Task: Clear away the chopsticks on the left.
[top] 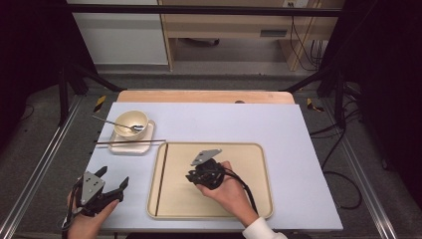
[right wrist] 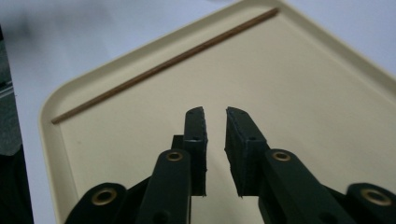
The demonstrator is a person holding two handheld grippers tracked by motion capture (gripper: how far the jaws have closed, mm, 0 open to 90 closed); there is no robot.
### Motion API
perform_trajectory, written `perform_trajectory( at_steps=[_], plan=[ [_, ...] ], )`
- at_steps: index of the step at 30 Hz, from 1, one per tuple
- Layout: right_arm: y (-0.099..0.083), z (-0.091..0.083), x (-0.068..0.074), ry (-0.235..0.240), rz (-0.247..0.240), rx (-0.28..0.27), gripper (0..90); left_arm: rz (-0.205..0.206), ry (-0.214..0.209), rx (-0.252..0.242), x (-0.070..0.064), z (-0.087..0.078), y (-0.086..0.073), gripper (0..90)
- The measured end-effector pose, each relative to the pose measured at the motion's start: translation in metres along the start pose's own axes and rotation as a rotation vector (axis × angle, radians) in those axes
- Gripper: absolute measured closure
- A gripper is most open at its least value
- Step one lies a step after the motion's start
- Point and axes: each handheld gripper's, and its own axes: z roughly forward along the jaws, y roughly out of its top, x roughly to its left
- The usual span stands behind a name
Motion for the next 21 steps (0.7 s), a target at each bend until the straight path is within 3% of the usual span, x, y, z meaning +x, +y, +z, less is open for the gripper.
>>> perform_trajectory(
  at_steps=[5,8,11,13,16,19,21],
  plan=[
    [-0.026,-0.036,-0.016,-0.096,0.012,-0.074,54.0,0.022,-0.011,0.010,0.002,0.005,0.004,19.4],
    [-0.043,-0.056,-0.028,-0.171,0.036,-0.136,37.3,0.042,-0.034,0.087,0.009,0.012,0.009,16.1],
    [-0.059,-0.073,-0.042,-0.232,0.067,-0.223,20.1,0.117,-0.038,0.133,0.015,0.015,0.015,13.8],
    [-0.071,-0.081,-0.051,-0.269,0.087,-0.254,11.5,0.160,-0.049,0.151,0.020,0.015,0.020,12.8],
    [-0.085,-0.092,-0.058,-0.353,0.066,-0.271,9.4,0.245,-0.062,0.195,0.030,0.014,0.029,11.1],
    [-0.093,-0.100,-0.068,-0.385,0.105,-0.282,9.7,0.327,-0.074,0.231,0.039,0.017,0.039,11.1],
    [-0.095,-0.102,-0.071,-0.416,0.115,-0.281,10.1,0.409,-0.088,0.264,0.045,0.019,0.045,10.7]
  ],
)
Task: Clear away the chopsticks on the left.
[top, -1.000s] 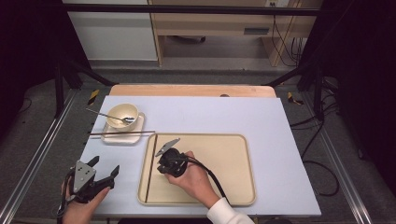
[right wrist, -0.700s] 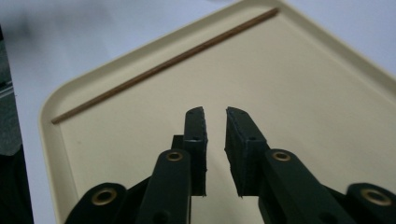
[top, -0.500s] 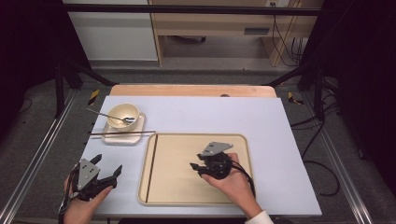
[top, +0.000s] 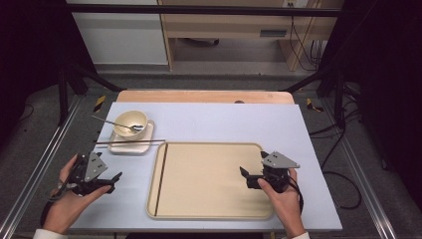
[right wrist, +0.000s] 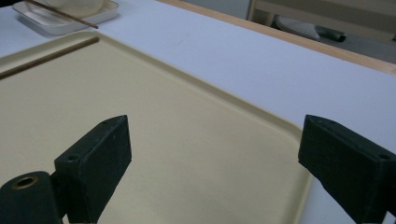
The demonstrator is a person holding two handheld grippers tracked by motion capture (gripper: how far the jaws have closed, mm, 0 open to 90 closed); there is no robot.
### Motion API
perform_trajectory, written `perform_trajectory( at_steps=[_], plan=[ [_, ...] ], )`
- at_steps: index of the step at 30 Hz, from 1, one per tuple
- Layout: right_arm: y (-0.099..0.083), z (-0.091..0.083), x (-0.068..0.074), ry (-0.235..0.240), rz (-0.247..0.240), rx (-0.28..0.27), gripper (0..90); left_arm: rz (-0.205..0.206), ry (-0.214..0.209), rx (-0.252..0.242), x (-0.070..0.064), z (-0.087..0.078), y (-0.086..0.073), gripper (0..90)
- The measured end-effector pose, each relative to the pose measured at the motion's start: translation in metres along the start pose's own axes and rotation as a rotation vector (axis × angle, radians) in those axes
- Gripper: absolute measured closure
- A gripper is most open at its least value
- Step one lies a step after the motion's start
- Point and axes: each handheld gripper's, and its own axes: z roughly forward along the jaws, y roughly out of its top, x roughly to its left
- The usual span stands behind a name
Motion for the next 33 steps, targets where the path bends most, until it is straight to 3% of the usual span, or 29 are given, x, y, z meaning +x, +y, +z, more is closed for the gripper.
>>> perform_trajectory(
  at_steps=[5,8,11,16,20,24,29,33],
  plan=[
    [-0.006,-0.003,-0.004,-0.041,-0.014,0.003,10.8,0.123,-0.023,0.031,0.017,0.004,0.008,10.5],
    [-0.013,-0.004,-0.005,-0.069,-0.048,-0.010,11.5,0.139,-0.045,0.044,0.024,0.008,0.008,10.1],
    [-0.015,-0.008,-0.006,-0.093,-0.076,-0.048,12.1,0.184,-0.064,0.069,0.031,0.009,0.009,9.7],
    [-0.019,-0.012,-0.009,-0.105,-0.067,-0.102,12.3,0.152,-0.083,0.067,0.045,0.007,0.013,9.3],
    [-0.020,-0.013,-0.008,-0.117,-0.048,-0.103,10.8,0.164,-0.074,0.098,0.057,0.010,0.012,10.1],
    [-0.021,-0.017,-0.012,-0.076,-0.014,-0.123,8.3,0.146,-0.073,0.109,0.067,0.012,0.009,10.9],
    [-0.022,-0.022,-0.015,-0.073,-0.024,-0.170,12.0,0.108,-0.077,0.119,0.077,0.018,0.005,12.0],
    [-0.021,-0.024,-0.015,-0.074,-0.031,-0.203,16.4,0.108,-0.079,0.152,0.084,0.026,0.000,13.1]
  ],
)
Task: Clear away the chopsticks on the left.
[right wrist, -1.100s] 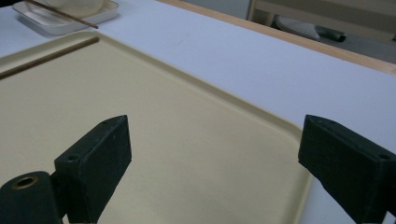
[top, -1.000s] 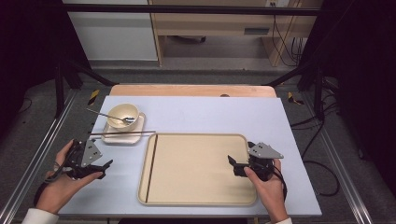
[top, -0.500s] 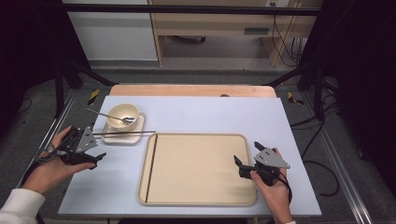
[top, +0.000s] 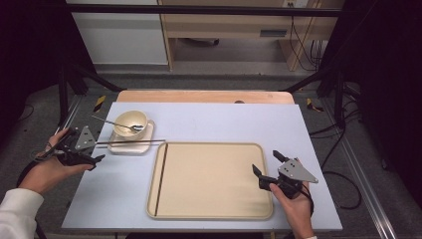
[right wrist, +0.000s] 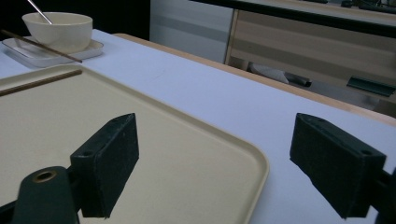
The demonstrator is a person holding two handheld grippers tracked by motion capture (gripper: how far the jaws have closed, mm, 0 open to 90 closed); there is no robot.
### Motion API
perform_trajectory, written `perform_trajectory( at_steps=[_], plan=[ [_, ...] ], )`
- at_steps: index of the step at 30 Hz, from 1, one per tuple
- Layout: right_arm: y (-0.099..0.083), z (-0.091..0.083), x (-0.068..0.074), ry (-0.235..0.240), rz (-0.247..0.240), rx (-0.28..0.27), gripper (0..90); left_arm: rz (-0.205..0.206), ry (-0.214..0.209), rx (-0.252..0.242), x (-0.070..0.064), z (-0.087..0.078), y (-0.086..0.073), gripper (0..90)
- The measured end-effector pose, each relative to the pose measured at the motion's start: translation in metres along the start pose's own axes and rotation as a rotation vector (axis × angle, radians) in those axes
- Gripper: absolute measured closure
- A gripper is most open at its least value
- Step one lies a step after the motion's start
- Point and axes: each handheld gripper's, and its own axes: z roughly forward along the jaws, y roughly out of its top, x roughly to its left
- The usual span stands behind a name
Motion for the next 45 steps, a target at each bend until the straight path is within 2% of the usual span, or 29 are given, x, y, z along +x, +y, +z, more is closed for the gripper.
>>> perform_trajectory(
  at_steps=[5,8,13,17,22,27,31,35,41,45],
  plan=[
    [-0.001,-0.002,-0.003,-0.010,0.009,-0.008,19.2,0.035,-0.016,0.051,0.006,0.018,-0.002,17.5],
    [-0.001,-0.004,-0.005,-0.023,0.018,-0.015,21.0,0.056,-0.038,0.066,0.011,0.030,-0.001,24.4],
    [-0.003,-0.004,-0.005,-0.026,0.020,-0.009,22.4,0.102,-0.088,0.125,0.018,0.050,-0.004,35.6],
    [-0.004,-0.002,-0.003,-0.023,0.008,-0.004,22.6,0.119,-0.080,0.143,0.023,0.060,-0.006,42.5],
    [-0.004,-0.003,-0.004,-0.025,0.014,-0.003,23.2,0.165,-0.089,0.155,0.025,0.064,-0.004,52.0],
    [-0.004,-0.003,-0.004,-0.025,0.015,-0.004,23.3,0.189,-0.074,0.172,0.025,0.068,-0.005,55.2],
    [-0.004,-0.002,-0.003,-0.020,0.012,-0.003,23.5,0.215,-0.084,0.181,0.023,0.072,-0.005,58.3],
    [-0.004,-0.002,-0.002,-0.017,0.014,0.001,23.6,0.222,-0.076,0.199,0.024,0.075,-0.006,60.2],
    [-0.005,-0.001,-0.002,-0.010,0.016,0.002,24.1,0.220,-0.072,0.196,0.026,0.080,-0.008,62.2],
    [-0.005,-0.001,-0.001,-0.007,0.021,0.002,24.4,0.240,-0.075,0.197,0.026,0.082,-0.007,64.0]
  ],
)
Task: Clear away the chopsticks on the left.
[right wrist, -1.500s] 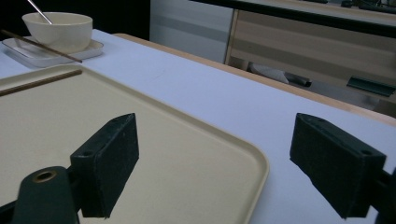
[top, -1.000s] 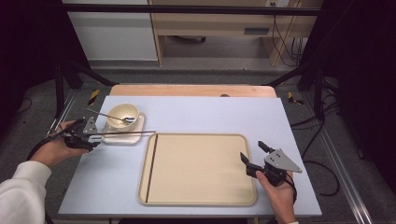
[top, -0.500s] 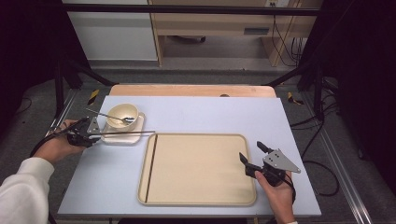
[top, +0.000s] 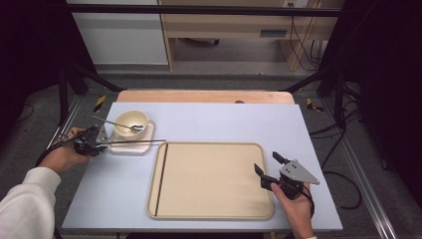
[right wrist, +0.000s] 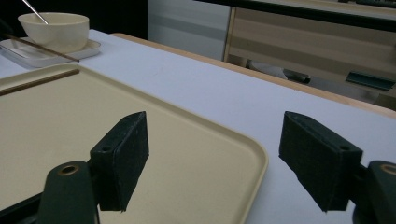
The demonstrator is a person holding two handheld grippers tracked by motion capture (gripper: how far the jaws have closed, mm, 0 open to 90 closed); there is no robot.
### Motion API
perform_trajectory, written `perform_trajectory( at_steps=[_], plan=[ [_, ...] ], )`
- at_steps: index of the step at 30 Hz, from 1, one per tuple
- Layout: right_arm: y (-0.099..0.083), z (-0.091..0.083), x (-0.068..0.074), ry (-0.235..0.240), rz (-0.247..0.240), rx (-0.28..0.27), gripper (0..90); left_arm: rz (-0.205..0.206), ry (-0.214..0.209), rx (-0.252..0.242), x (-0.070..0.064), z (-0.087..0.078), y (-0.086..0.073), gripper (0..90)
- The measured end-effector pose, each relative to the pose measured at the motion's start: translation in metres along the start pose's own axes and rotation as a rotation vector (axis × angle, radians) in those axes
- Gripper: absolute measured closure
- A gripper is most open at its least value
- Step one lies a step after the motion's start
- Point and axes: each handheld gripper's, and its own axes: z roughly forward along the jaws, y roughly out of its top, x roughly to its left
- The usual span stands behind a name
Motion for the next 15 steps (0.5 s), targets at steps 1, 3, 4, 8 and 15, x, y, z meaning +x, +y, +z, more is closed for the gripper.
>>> perform_trajectory(
  at_steps=[1,3,4,8,15],
  plan=[
    [0.0001,-0.0001,0.0002,0.001,0.000,0.001,24.4,0.003,-0.002,-0.002,0.0001,0.0005,0.0000,64.8],
    [0.0000,-0.0005,-0.0002,0.002,0.004,-0.001,24.5,0.005,-0.001,-0.004,0.0002,0.0021,-0.0003,66.4],
    [-0.0001,-0.0009,-0.0003,0.001,0.011,-0.002,24.5,0.005,-0.002,-0.004,0.0004,0.0027,-0.0002,67.0],
    [-0.0008,-0.0017,-0.0022,0.002,0.023,-0.006,24.6,0.031,-0.006,-0.002,-0.0005,0.0023,0.0003,74.1],
    [-0.0009,-0.0023,-0.0036,0.006,0.039,-0.008,24.6,0.086,-0.019,-0.018,-0.0077,-0.0030,-0.0016,81.9]
  ],
)
